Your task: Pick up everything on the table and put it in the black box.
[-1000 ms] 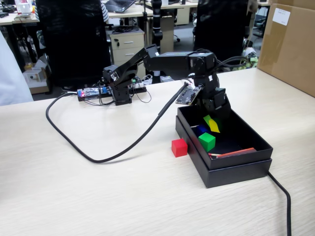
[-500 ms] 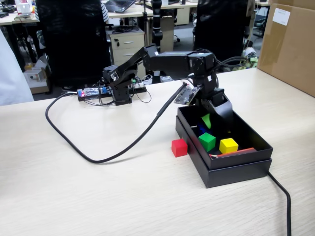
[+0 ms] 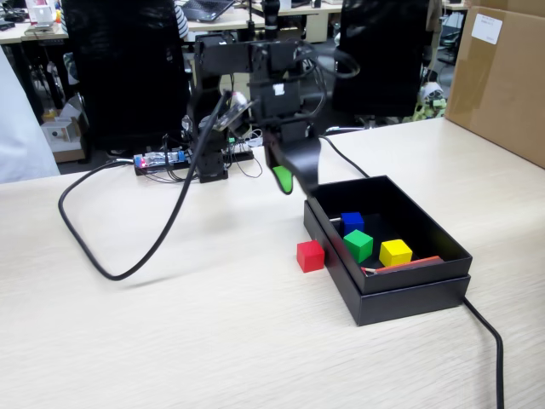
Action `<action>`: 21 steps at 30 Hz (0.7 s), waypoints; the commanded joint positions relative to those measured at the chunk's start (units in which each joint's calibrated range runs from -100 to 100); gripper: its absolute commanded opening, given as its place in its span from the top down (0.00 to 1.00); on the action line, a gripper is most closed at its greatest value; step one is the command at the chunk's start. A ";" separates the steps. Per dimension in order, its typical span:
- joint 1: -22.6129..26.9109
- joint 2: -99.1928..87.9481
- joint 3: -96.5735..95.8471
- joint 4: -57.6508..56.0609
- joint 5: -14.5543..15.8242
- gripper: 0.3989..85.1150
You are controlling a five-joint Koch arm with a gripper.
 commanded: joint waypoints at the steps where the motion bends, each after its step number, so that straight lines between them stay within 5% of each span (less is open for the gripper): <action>1: -0.24 1.63 3.41 0.44 -0.39 0.43; 21: 2.54 32.84 17.74 0.44 1.81 0.44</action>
